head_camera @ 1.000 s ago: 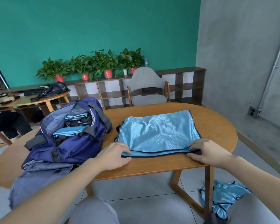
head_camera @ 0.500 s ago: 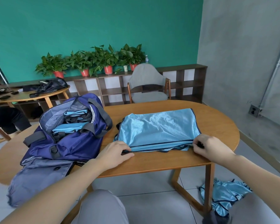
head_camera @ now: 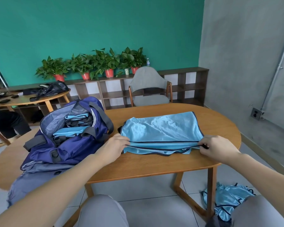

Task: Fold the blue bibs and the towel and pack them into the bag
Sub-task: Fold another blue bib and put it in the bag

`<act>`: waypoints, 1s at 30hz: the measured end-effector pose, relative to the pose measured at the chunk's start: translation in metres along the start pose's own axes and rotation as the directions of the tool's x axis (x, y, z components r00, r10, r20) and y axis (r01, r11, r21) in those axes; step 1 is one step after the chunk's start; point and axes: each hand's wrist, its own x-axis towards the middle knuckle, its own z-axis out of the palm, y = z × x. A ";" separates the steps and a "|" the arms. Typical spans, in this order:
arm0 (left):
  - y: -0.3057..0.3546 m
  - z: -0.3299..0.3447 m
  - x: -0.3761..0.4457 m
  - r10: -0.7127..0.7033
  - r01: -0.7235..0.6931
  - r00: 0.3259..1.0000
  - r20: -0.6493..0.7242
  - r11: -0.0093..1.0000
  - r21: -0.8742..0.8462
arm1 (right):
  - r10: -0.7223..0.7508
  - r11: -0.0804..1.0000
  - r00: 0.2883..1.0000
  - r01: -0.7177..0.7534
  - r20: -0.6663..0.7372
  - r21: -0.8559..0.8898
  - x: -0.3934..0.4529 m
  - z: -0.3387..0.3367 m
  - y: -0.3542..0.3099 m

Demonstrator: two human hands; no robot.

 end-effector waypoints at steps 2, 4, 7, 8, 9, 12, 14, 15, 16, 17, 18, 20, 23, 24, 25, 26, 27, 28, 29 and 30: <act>0.001 -0.018 0.011 0.003 -0.003 0.999 -0.037 1.000 -0.005 | 0.074 0.997 0.997 -0.073 -0.027 0.035 0.005 -0.011 -0.008; 0.002 -0.041 0.023 -0.008 0.008 0.992 -0.124 1.000 -0.004 | 0.181 0.971 0.980 -0.166 -0.081 0.170 0.012 -0.027 -0.015; 0.008 -0.083 0.045 -0.031 0.030 0.953 -0.301 1.000 -0.005 | 0.315 0.893 0.935 -0.236 -0.160 0.383 0.027 -0.059 -0.025; 0.012 -0.098 0.052 -0.055 0.048 0.938 -0.341 0.998 -0.028 | 0.347 0.870 0.918 -0.238 -0.194 0.431 0.033 -0.073 -0.029; 0.018 -0.115 0.059 -0.086 0.070 0.924 -0.372 0.996 -0.057 | 0.369 0.855 0.899 -0.230 -0.235 0.466 0.038 -0.088 -0.034; 0.032 -0.166 0.077 -0.168 0.134 0.873 -0.458 0.985 -0.106 | 0.411 0.805 0.841 -0.155 -0.351 0.573 0.051 -0.141 -0.047; 0.041 -0.203 0.087 -0.179 0.154 0.845 -0.505 0.984 -0.090 | 0.410 0.796 0.815 -0.100 -0.409 0.598 0.057 -0.183 -0.056; 0.047 -0.222 0.090 -0.169 0.154 0.833 -0.527 0.985 -0.072 | 0.396 0.804 0.807 -0.074 -0.437 0.590 0.059 -0.204 -0.060; 0.053 -0.241 0.093 -0.159 0.153 0.822 -0.547 0.987 -0.056 | 0.378 0.815 0.800 -0.049 -0.466 0.577 0.061 -0.225 -0.064; 0.060 -0.261 0.095 -0.151 0.152 0.812 -0.563 0.987 -0.046 | 0.363 0.825 0.791 -0.027 -0.493 0.565 0.061 -0.247 -0.069; 0.068 -0.281 0.097 -0.142 0.150 0.804 -0.578 0.988 -0.035 | 0.353 0.830 0.779 -0.006 -0.518 0.557 0.061 -0.268 -0.073; 0.083 -0.320 0.098 -0.127 0.142 0.782 -0.610 0.990 -0.024 | 0.346 0.824 0.751 0.044 -0.563 0.565 0.059 -0.308 -0.081; 0.105 -0.375 0.099 -0.117 0.114 0.733 -0.670 0.992 -0.048 | 0.326 0.804 0.717 0.133 -0.617 0.580 0.052 -0.366 -0.091; 0.112 -0.395 0.097 -0.116 0.108 0.720 -0.684 0.993 -0.055 | 0.310 0.802 0.711 0.161 -0.631 0.575 0.049 -0.385 -0.095; 0.117 -0.409 0.096 -0.117 0.112 0.719 -0.685 0.992 -0.052 | 0.294 0.805 0.709 0.178 -0.641 0.566 0.047 -0.400 -0.096; 0.121 -0.425 0.095 -0.114 0.119 0.721 -0.683 0.992 -0.041 | 0.276 0.811 0.706 0.193 -0.652 0.553 0.044 -0.414 -0.098; 0.126 -0.438 0.093 -0.116 0.132 0.728 -0.675 0.991 -0.027 | 0.257 0.818 0.703 0.208 -0.664 0.536 0.042 -0.428 -0.100; 0.131 -0.449 0.091 -0.122 0.148 0.738 -0.663 0.989 -0.017 | 0.245 0.823 0.701 0.215 -0.670 0.526 0.040 -0.439 -0.102; 0.135 -0.459 0.089 -0.130 0.160 0.747 -0.652 0.987 -0.014 | 0.236 0.827 0.700 0.219 -0.674 0.518 0.037 -0.449 -0.104; 0.138 -0.467 0.087 -0.142 0.168 0.756 -0.639 0.986 -0.020 | 0.231 0.829 0.701 0.222 -0.675 0.514 0.035 -0.457 -0.105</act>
